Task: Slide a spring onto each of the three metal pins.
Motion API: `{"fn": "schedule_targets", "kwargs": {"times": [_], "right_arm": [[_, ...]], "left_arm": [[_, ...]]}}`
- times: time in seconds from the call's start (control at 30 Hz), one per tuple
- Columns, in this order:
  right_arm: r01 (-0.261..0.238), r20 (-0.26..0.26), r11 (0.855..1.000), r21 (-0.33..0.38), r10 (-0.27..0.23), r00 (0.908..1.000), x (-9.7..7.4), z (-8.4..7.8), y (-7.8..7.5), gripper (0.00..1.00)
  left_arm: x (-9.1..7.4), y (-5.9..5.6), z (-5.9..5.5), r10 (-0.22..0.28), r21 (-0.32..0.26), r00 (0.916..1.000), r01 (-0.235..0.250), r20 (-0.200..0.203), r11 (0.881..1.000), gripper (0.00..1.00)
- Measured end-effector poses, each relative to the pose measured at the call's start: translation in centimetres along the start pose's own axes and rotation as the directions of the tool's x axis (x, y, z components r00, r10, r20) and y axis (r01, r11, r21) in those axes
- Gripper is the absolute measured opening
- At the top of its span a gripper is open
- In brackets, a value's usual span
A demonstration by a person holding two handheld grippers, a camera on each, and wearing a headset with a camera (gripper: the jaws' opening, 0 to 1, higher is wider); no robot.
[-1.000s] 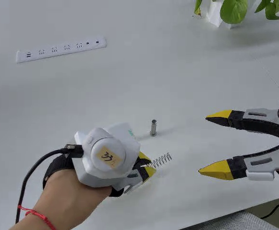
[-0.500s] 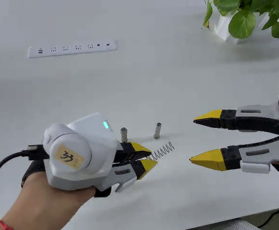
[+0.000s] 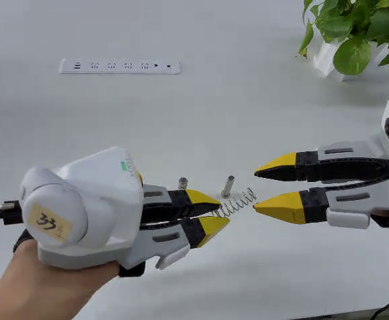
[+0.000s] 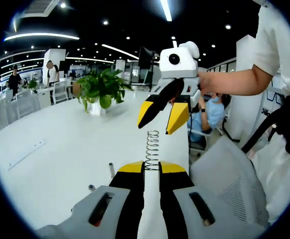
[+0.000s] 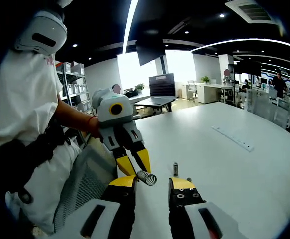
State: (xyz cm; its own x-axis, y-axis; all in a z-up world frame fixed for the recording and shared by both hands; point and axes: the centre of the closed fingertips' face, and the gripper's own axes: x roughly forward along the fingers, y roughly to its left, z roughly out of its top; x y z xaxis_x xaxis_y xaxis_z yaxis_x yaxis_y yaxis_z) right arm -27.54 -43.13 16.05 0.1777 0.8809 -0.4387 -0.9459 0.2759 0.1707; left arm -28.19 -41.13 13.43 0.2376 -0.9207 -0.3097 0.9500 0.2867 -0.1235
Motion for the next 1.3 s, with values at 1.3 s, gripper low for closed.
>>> {"fn": "schedule_targets", "kwargs": {"times": [1.3], "right_arm": [[-0.076, -0.087, 0.992, -0.102, 0.067, 0.9939, 1.3, 2.2, 2.4, 0.06]], "left_arm": [[-0.7, -0.7, 0.8, -0.014, -0.003, 0.9985, 0.014, 0.054, 1.0, 0.07]]}}
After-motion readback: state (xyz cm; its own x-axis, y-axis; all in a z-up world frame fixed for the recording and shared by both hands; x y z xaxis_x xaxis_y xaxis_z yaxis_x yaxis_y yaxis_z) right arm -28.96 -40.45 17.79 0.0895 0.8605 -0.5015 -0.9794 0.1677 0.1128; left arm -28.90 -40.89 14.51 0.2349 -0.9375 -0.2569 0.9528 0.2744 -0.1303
